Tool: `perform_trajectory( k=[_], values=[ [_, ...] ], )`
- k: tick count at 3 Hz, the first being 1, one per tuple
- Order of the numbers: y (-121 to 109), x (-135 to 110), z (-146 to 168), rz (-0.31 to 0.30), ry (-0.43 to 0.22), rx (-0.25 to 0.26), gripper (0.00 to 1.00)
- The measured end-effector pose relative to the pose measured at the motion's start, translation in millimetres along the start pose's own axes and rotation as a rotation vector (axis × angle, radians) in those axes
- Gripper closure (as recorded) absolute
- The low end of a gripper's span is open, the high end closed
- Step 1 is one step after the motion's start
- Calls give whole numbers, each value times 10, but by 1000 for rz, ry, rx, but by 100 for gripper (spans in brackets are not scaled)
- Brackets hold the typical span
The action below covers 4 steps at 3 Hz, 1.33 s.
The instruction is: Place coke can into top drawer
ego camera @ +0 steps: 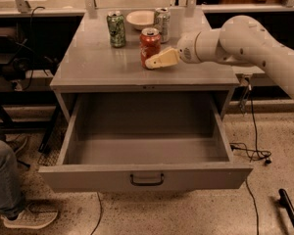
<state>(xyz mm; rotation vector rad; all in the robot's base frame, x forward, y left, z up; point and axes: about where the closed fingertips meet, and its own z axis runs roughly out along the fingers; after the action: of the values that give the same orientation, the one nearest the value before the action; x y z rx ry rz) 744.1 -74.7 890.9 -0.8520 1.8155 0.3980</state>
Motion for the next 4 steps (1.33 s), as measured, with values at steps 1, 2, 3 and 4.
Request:
perform_trajectory(
  k=[1, 2, 3, 4],
  values=[
    [46, -126, 231, -1, -45, -22, 0],
    [102, -218, 436, 0, -79, -45, 18],
    [143, -262, 526, 1, -96, -57, 41],
    [179, -299, 509, -5, -108, -60, 65]
  ],
)
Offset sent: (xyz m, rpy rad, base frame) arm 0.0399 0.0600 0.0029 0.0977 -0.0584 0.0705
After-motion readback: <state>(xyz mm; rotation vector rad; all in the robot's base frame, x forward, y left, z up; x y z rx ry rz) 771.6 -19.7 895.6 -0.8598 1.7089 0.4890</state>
